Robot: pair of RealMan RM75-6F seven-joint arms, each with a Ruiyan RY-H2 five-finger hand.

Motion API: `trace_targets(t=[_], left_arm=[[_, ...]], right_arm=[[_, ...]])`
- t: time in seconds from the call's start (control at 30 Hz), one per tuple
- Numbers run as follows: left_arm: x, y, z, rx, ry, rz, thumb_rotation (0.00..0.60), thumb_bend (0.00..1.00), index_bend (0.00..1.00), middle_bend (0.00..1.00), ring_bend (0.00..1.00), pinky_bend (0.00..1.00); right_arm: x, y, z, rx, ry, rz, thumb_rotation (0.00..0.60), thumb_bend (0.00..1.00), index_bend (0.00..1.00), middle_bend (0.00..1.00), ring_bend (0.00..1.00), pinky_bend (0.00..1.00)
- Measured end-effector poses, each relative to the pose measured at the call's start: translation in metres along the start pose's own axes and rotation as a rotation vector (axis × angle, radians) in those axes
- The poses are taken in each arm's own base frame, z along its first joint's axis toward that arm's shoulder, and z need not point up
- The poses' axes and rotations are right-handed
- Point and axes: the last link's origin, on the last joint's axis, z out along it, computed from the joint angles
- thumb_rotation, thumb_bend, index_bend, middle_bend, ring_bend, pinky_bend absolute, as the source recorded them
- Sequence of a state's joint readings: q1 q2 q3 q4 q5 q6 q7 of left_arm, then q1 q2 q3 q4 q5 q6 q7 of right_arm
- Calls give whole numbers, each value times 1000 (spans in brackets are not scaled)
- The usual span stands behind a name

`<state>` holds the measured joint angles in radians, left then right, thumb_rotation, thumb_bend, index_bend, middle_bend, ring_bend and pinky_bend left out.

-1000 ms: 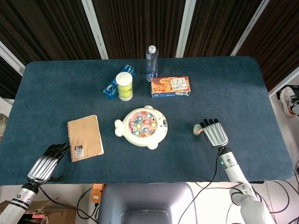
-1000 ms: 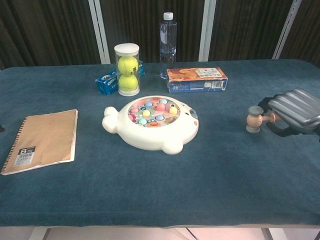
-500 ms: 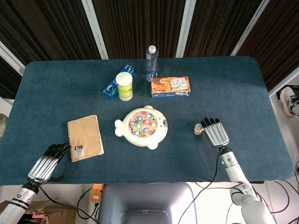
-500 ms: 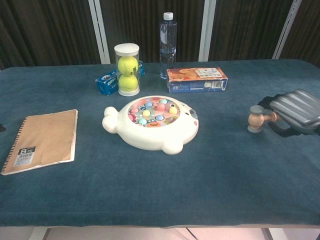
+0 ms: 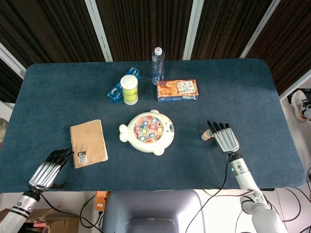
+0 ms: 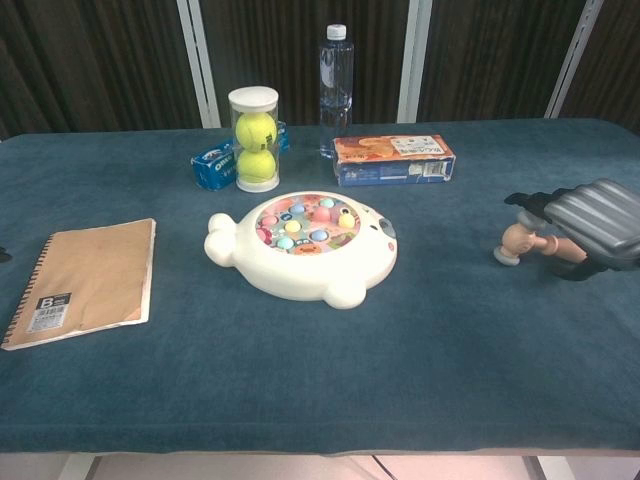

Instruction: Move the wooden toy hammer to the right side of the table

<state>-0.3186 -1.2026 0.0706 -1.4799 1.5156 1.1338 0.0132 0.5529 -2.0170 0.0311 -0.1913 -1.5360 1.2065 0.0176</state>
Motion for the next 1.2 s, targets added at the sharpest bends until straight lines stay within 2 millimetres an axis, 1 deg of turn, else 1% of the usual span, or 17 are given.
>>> trace_targets(t=[0.37, 0.57, 0.7, 0.83, 0.9, 0.97, 1.03, 1.07, 1.2], left_arm=[[0, 0, 0, 0, -1, 2, 600, 77, 0, 0, 4, 79], [0, 0, 0, 1, 0, 1, 600, 77, 0, 0, 4, 79], [0, 0, -1, 2, 2, -2, 600, 77, 0, 0, 4, 79], [2, -1, -2, 3, 8, -2, 600, 77, 0, 0, 3, 79], [2, -1, -3, 4, 13, -1, 600, 77, 0, 0, 3, 79], [3, -1, -4, 7, 18, 1, 600, 77, 0, 0, 4, 79], [3, -1, -4, 9, 22, 2, 600, 79, 0, 0, 4, 79], [4, -1, -4, 10, 26, 2, 600, 80, 0, 0, 4, 79], [4, 0, -6, 11, 38, 9, 600, 82, 0, 0, 3, 79]], right_arm=[[-1, 7, -6, -12, 1, 3, 600, 17, 116, 251, 289, 427], [1, 10, -10, -21, 25, 23, 600, 17, 35, 217, 261, 423], [6, 12, -12, -31, 59, 66, 600, 17, 18, 197, 228, 399], [13, 14, -20, -36, 117, 124, 600, 17, 14, 179, 189, 328], [18, 17, -27, -38, 155, 162, 600, 17, 10, 148, 146, 275], [21, 22, -36, -42, 181, 196, 600, 17, 2, 71, 50, 151], [22, 26, -44, -47, 178, 224, 600, 17, 0, 18, 3, 46], [23, 29, -48, -50, 170, 245, 600, 17, 0, 5, 0, 14], [32, 37, -66, -54, 126, 341, 600, 17, 0, 0, 0, 0]])
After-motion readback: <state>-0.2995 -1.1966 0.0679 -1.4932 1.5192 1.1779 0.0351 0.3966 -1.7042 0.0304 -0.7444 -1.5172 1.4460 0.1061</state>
